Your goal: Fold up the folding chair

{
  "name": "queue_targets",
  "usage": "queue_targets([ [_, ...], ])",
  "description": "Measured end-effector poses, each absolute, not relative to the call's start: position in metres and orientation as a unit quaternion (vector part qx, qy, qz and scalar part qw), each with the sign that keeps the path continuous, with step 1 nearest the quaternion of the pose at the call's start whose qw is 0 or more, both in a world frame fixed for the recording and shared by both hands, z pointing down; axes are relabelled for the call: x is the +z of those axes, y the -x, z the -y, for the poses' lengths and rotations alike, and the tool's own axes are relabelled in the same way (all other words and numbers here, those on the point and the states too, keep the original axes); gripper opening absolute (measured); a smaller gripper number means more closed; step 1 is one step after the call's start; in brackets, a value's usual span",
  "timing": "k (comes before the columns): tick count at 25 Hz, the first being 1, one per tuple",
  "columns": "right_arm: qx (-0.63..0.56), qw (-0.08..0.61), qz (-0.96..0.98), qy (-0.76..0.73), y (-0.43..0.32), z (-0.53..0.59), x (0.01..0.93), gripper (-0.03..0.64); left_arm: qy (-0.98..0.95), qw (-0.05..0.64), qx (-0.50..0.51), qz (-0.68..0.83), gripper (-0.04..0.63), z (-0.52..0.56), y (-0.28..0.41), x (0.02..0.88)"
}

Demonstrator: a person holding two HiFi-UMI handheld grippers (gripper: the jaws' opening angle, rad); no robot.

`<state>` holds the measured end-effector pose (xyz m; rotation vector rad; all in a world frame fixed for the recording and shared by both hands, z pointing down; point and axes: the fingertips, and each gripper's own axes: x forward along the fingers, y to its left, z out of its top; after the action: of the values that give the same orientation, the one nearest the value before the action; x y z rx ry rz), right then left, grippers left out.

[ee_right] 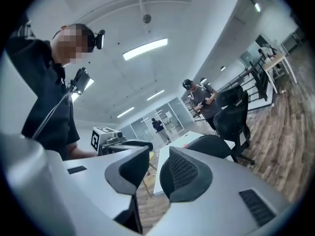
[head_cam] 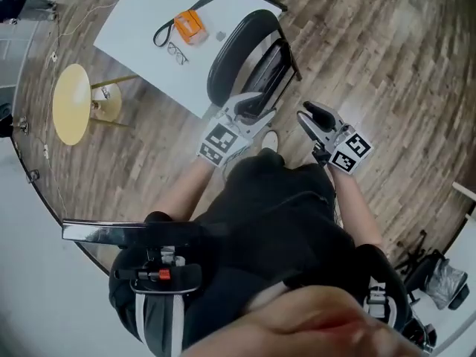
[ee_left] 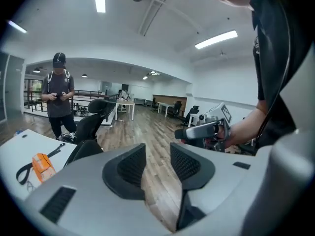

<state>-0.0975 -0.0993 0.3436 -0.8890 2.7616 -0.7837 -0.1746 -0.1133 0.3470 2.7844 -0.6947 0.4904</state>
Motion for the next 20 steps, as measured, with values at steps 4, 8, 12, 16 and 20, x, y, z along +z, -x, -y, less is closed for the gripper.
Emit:
queue_targets([
  [4, -0.187, 0.043, -0.935, 0.298, 0.107, 0.081, 0.306, 0.01, -0.954, 0.122, 0.122, 0.245, 0.005, 0.101, 0.173, 0.326],
  [8, -0.125, 0.018, -0.948, 0.293, 0.119, 0.077, 0.28, 0.009, -0.959, 0.106, 0.105, 0.24, 0.005, 0.092, 0.166, 0.31],
  [12, -0.1, 0.012, -0.952, 0.289, 0.129, 0.075, 0.266, 0.009, -0.961, 0.1, 0.091, 0.24, 0.005, 0.091, 0.168, 0.301],
  [16, -0.091, 0.013, -0.952, 0.291, 0.137, 0.077, 0.262, 0.009, -0.963, 0.093, 0.088, 0.236, 0.005, 0.095, 0.171, 0.298],
  [20, -0.092, 0.011, -0.952, 0.291, 0.138, 0.073, 0.264, 0.009, -0.964, 0.096, 0.093, 0.232, 0.005, 0.094, 0.17, 0.303],
])
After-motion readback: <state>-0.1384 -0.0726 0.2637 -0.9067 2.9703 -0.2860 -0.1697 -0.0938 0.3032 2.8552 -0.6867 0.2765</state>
